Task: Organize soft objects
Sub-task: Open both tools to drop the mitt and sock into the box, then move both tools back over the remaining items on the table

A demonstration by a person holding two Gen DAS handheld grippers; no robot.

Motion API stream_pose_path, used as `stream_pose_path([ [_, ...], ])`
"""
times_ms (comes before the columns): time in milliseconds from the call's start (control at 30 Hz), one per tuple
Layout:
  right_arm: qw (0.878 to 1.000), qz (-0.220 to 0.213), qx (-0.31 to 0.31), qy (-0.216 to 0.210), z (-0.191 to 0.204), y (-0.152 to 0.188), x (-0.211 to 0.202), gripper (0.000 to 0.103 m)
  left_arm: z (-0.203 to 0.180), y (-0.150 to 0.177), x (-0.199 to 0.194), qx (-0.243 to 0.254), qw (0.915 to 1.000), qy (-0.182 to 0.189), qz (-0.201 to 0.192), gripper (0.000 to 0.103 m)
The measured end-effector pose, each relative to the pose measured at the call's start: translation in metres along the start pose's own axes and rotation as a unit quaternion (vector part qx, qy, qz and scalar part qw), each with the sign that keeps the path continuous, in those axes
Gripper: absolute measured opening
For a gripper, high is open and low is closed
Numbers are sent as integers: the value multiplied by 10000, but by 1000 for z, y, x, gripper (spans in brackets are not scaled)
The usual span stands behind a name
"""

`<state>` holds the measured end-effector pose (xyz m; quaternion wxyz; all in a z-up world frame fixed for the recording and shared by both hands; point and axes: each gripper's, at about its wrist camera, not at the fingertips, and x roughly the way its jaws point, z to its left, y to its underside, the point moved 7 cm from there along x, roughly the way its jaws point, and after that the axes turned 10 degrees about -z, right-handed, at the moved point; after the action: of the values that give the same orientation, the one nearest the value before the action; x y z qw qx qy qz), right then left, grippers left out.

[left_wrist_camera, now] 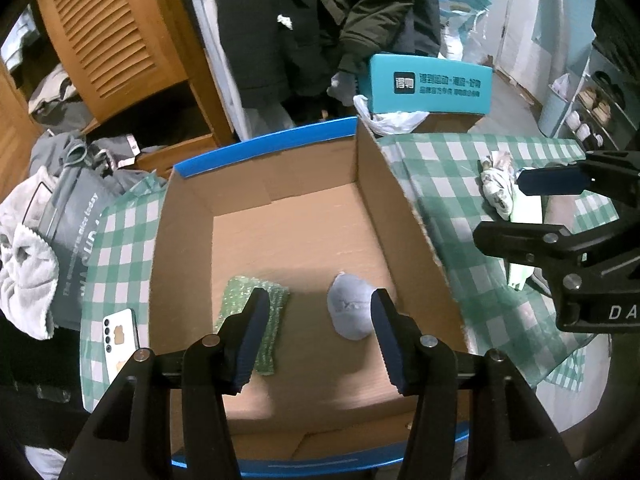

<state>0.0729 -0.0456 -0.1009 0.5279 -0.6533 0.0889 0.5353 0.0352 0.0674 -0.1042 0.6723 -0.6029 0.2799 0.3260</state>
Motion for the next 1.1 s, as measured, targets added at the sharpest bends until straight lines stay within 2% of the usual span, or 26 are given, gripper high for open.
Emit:
stream_pose_path([
  [167,10000,1,14,96,-15,10,-6,72,-14,-4,0,139,9999,31,-25,61],
  [500,9991,15,316,291,-58,33,-17,74,-54,-13,4,498,9987,135,16,62],
  [567,9987,12,399,327,-65,37,-19,74,-61,-15,5,555,9983,154,12,65],
  [667,9978,8,547,375,-79,43,-22,74,-74,-18,6,666,9976,190,8,66],
  [1100,9911,78,1148,665,-147,75,-29,78,-126,-27,18,1072,9936,320,134,66],
])
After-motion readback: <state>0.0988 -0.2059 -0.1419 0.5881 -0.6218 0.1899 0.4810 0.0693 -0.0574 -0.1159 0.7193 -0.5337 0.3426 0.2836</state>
